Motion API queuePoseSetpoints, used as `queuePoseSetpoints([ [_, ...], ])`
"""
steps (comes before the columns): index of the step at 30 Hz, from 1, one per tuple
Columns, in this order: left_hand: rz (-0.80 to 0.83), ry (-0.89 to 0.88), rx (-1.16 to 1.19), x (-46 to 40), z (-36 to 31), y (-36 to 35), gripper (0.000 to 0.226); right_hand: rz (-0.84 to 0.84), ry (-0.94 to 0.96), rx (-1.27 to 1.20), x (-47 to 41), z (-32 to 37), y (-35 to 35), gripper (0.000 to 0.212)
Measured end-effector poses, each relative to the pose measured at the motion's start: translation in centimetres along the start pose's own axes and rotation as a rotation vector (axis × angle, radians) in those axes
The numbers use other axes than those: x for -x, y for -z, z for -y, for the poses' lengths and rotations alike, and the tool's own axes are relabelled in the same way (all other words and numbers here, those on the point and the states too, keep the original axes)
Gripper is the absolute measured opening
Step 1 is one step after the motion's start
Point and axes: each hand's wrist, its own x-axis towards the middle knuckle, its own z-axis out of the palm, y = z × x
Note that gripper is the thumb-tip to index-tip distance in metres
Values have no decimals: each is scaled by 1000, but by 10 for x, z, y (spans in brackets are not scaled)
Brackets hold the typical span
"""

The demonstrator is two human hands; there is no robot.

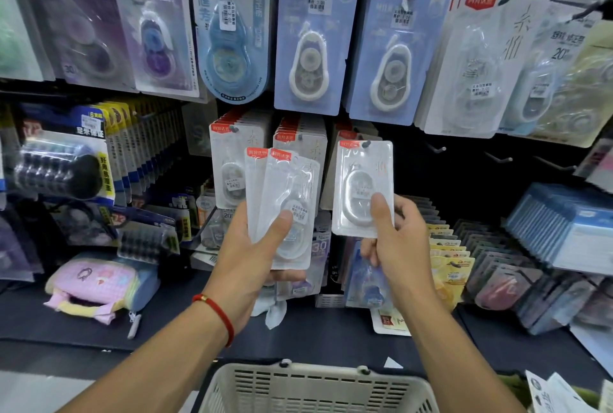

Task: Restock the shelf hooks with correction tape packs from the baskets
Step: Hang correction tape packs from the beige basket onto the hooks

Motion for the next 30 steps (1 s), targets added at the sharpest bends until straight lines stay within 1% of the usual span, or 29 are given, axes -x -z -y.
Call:
queuePoseSetpoints([
  [2,5,-4,-9,0,0,-1,40,11,-125,-28,-1,-4,-1,42],
  [4,12,-2,-19,1,0,-2,42,26,-234,63,0,-10,0,45],
  [5,20,-1,-27,2,1,-2,43,53,-261,118,1,-12,-1,42],
  [6,31,0,-34,3,1,-2,43,98,-263,146,3,-13,-2,36],
  [8,55,3,-41,4,2,-4,43,242,-212,134,8,-11,-7,24],
  [10,82,11,-42,6,3,-5,44,392,-125,142,15,-8,-14,24],
  [12,94,17,-37,8,3,-7,46,432,-45,178,22,-7,-20,24],
  [14,95,11,-39,9,3,-8,48,398,-4,189,25,-8,-22,24],
  [16,101,-3,-54,9,2,-7,50,352,1,142,24,-7,-21,25],
  [19,61,-12,-50,7,1,-5,46,212,10,26,20,-4,-16,22],
  [22,-7,5,-34,1,5,-2,40,77,58,7,15,1,-10,19],
  [27,-15,-7,-52,0,7,-2,37,22,79,-7,8,5,-4,22],
  [30,-16,-9,-59,-1,8,-2,37,16,74,-3,7,7,-2,29],
])
